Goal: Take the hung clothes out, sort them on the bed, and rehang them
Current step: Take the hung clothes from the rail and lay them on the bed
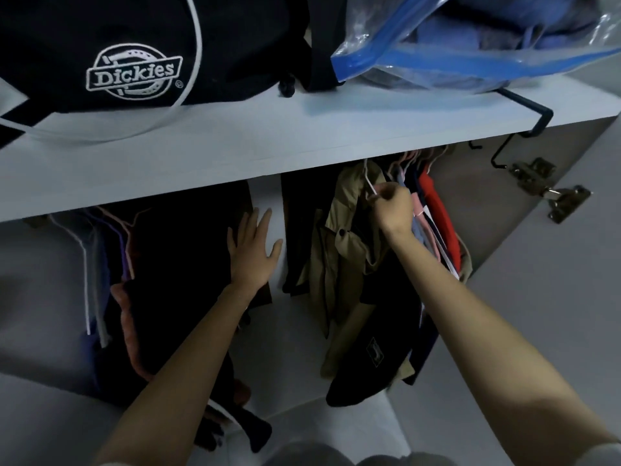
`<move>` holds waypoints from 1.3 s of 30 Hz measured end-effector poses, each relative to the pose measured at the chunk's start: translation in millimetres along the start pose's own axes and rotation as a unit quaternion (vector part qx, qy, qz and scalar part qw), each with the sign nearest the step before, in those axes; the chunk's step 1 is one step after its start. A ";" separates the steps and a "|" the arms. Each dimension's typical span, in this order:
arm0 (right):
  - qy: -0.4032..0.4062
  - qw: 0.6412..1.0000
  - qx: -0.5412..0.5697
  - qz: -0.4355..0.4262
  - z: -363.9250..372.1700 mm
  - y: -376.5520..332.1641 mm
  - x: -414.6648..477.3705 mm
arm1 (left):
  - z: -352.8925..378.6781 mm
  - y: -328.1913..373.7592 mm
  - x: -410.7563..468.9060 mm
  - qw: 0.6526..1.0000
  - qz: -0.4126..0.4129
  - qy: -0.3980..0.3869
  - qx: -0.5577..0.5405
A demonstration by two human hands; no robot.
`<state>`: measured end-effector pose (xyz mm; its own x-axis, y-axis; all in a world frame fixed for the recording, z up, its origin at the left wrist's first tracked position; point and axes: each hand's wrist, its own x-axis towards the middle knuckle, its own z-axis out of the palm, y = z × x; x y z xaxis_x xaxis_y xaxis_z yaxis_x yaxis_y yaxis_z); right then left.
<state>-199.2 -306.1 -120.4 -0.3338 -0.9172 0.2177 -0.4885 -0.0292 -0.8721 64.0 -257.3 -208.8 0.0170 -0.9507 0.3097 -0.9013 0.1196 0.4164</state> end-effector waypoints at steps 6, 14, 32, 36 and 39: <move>-0.001 1.000 0.002 -0.002 -27.9 -7.6 -36.3 | 16.8 38.5 22.1 0.996 0.066 -0.014 -0.063; 0.004 1.000 -0.014 0.016 -72.2 25.5 -105.4 | 55.3 86.4 34.3 0.974 0.210 -0.030 -0.074; 0.171 0.968 -0.183 0.017 -222.2 111.3 -259.8 | 85.7 235.1 -88.7 0.908 0.365 -0.006 -0.203; 0.175 0.936 -0.280 0.123 -270.0 136.0 -326.5 | 89.0 276.3 -149.9 0.890 0.396 -0.024 -0.226; 0.176 0.926 -0.283 0.174 -301.7 151.8 -382.0 | 94.9 305.5 -201.6 0.873 0.428 -0.048 -0.227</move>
<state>-389.0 159.8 -203.6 -0.7447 -0.6418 0.1833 -0.6130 0.5490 -0.5682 -255.8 -56.2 -225.0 -0.6352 -0.4740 0.6098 -0.3013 0.8791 0.3694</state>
